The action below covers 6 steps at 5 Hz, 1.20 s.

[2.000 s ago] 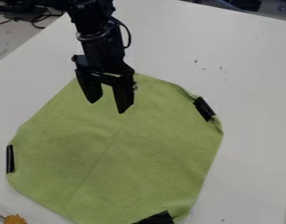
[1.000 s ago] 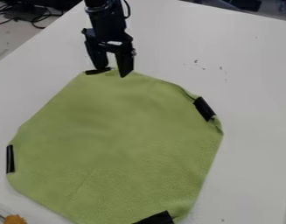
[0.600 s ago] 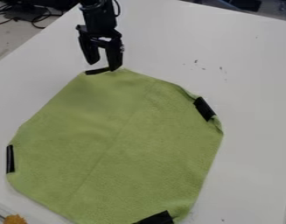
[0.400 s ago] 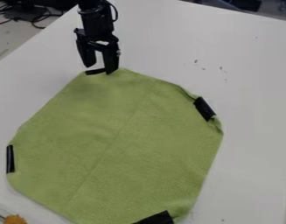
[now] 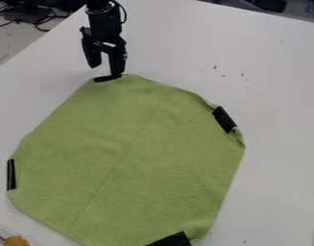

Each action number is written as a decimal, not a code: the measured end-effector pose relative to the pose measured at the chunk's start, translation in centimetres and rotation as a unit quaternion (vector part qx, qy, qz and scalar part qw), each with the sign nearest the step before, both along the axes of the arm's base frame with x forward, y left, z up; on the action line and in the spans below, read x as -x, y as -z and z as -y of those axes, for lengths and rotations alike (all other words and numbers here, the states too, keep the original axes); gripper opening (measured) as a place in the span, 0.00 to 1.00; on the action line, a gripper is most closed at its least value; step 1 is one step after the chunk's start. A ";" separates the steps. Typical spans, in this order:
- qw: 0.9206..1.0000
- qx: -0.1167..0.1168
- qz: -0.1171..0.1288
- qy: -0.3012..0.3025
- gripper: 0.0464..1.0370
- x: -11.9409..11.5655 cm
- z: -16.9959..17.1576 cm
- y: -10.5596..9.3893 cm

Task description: Fold left fabric down right

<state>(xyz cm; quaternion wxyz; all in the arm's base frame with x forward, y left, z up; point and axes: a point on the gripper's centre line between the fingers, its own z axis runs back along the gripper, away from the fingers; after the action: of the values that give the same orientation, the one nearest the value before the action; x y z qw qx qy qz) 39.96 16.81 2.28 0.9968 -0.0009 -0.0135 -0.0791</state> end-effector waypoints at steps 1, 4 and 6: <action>1.000 -0.006 0.004 0.003 0.96 -0.9 -0.7 0.7; 1.000 0.028 -0.011 0.003 0.96 -0.2 -0.5 1.2; 0.999 0.032 -0.031 0.023 0.96 0.3 -0.5 0.9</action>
<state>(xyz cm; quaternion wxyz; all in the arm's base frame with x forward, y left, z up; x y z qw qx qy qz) 39.70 17.29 1.36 0.9941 -0.0357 0.0144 -0.1017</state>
